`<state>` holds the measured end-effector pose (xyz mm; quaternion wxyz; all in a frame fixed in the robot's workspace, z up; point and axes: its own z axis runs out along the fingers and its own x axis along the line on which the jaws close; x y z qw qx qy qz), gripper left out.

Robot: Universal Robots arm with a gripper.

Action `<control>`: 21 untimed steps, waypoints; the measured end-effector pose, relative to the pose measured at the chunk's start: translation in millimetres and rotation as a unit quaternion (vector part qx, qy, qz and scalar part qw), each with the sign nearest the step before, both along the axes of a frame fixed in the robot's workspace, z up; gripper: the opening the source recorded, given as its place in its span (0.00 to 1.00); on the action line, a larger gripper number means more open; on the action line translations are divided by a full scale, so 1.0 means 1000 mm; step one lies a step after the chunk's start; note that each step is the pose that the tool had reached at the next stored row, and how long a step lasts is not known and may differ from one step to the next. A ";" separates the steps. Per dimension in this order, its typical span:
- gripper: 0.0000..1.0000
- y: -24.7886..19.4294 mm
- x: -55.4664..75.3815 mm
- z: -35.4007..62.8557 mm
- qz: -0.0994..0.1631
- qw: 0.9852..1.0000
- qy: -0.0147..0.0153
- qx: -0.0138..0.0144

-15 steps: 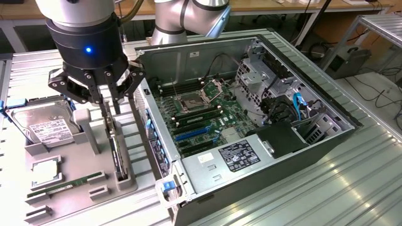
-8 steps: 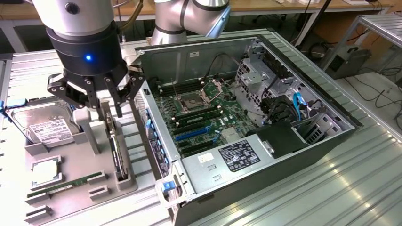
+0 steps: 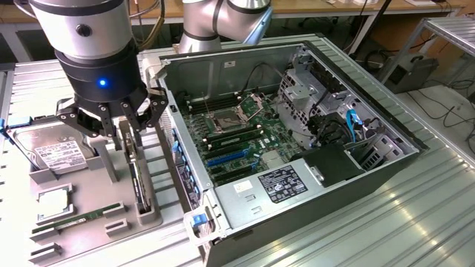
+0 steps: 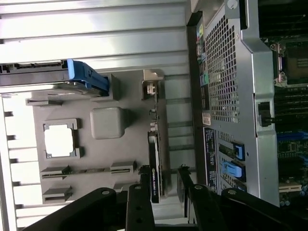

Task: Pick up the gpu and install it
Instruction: 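Pick up the gpu and move the gpu toward the slot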

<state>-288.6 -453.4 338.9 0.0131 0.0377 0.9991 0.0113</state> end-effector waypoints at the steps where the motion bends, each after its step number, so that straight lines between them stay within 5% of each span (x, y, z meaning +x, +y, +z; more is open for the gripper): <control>1: 0.36 -0.0001 -0.001 -0.0017 0.000 1.000 0.000 0.000; 21: 0.36 -0.0039 -0.006 -0.0490 0.000 1.000 0.000 0.000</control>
